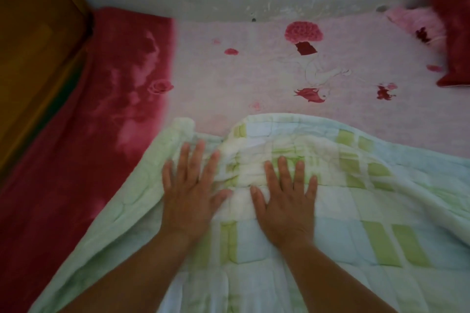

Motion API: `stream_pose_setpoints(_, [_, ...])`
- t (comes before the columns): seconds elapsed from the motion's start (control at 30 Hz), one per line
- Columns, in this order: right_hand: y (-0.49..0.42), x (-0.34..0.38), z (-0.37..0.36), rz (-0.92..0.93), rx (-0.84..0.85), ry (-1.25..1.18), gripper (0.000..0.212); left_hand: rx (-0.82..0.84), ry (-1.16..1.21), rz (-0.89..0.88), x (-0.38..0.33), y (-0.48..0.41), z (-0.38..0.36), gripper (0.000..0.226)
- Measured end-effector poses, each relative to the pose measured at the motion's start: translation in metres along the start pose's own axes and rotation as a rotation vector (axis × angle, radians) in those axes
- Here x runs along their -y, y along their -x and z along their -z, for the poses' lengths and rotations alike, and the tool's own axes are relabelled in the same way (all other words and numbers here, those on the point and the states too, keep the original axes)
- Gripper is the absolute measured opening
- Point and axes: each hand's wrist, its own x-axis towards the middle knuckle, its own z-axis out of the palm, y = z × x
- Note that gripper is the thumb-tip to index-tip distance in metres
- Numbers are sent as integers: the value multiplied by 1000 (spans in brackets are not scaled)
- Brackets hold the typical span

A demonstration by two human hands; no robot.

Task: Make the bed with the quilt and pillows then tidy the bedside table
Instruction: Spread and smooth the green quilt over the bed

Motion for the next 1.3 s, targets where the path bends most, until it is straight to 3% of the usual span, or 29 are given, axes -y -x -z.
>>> stream_pose_setpoints(0.17, [2, -1, -2, 0, -23, -8, 69, 24, 48, 578, 38, -42, 23, 120])
stream_pose_setpoints(0.23, [2, -1, -2, -1, -39, -21, 70, 52, 121, 831, 57, -54, 32, 122])
stream_pose_setpoints(0.27, [2, -2, -2, -2, -46, -24, 71, 63, 152, 914, 68, -58, 33, 110])
stream_pose_setpoints(0.37, [1, -1, -3, 2, -56, -25, 72, -23, 51, 917, 110, -72, 41, 42])
stream_pose_setpoints(0.4, [2, -1, -3, 5, -58, -23, 72, -80, 21, 901, 124, -77, 45, 33])
stream_pose_setpoints(0.47, [0, -1, -4, 11, -61, -18, 72, -95, 34, 926, 141, -84, 52, 33])
stream_pose_setpoints(0.53, [-2, 0, -5, 5, -55, -6, 72, 1, 32, 988, 147, -88, 47, 39])
stream_pose_setpoints(0.6, [-3, 1, -4, -1, -43, 11, 72, 56, 7, 1020, 138, -89, 36, 59])
stream_pose_setpoints(0.67, [-3, 1, -4, 1, -35, 16, 72, -3, 15, 839, 114, -89, 23, 79])
stream_pose_setpoints(0.7, [-3, 1, -4, 1, -35, 13, 72, -53, 37, 603, 99, -89, 16, 76])
stream_pose_setpoints(0.77, [-3, 1, -3, 3, -36, 7, 72, -80, 46, -47, 62, -88, 4, 62])
stream_pose_setpoints(0.83, [-3, 1, -2, 4, -33, 10, 71, 59, 18, -588, 24, -85, -7, 56])
stream_pose_setpoints(0.87, [-3, 1, -2, 7, -32, 13, 71, 222, 7, -703, 7, -83, -11, 56])
stream_pose_setpoints(0.93, [-4, 0, -2, 13, -32, 22, 72, 484, -14, -614, -12, -88, -26, 57])
stream_pose_setpoints(0.97, [-4, 1, -2, 16, -32, 24, 72, 522, -35, -505, -15, -96, -33, 56])
stream_pose_setpoints(1.1, [-6, 1, -1, 9, -26, 28, 71, 530, -93, -111, -18, -130, -42, 59])
stream_pose_setpoints(1.17, [-7, 1, 0, 8, -13, 31, 71, 466, -80, 6, -20, -127, -37, 64])
stream_pose_setpoints(1.23, [-8, 0, 1, 13, 1, 35, 71, 327, -41, -59, -24, -105, -25, 70])
stream_pose_setpoints(1.3, [-8, -1, -1, 18, 3, 41, 71, 313, -11, -243, -21, -77, -16, 73])
